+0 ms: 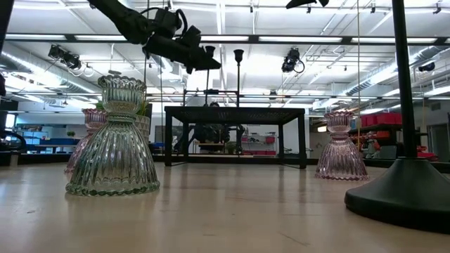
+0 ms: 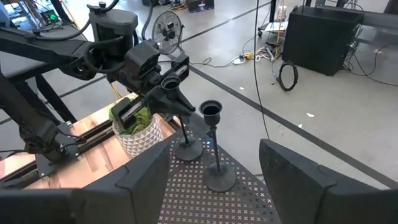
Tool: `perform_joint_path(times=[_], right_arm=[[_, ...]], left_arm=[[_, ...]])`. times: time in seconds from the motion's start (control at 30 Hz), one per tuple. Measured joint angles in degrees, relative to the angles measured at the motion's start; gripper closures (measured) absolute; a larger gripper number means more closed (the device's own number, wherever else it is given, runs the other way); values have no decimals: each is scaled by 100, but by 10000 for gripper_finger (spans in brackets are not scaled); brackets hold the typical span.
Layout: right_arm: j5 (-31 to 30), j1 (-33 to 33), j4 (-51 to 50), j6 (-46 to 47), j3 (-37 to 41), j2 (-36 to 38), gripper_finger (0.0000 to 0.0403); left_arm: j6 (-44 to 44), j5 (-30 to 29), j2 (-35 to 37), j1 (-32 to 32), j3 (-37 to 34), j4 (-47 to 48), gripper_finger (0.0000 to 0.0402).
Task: Pick & Place candle stick holders
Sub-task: Put the top black candle holder on the shelf aligned with the other black candle holder
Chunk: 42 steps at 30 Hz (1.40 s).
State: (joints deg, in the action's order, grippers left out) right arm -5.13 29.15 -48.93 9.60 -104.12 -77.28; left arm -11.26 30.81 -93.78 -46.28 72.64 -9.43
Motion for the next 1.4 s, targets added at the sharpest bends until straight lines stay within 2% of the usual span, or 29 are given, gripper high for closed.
perform_joint_path(times=[0.17,0.33,0.63,0.87,1.1,1.4], right_arm=[[-43,0,2,-105,0,0,154],[-46,0,5,-170,0,0,154],[-46,0,5,-255,0,-2,154],[-46,0,5,-257,0,-2,154],[-46,0,4,-259,0,-2,154],[-46,0,2,-272,0,-2,154]], left_arm=[[-35,-57,0,7,0,-1,377],[-40,-304,0,2,0,-2,359],[14,-439,0,4,0,0,373],[329,-1066,-2,28,0,0,321],[478,-1004,-2,28,0,-3,275],[623,-1091,-2,39,0,-20,197]])
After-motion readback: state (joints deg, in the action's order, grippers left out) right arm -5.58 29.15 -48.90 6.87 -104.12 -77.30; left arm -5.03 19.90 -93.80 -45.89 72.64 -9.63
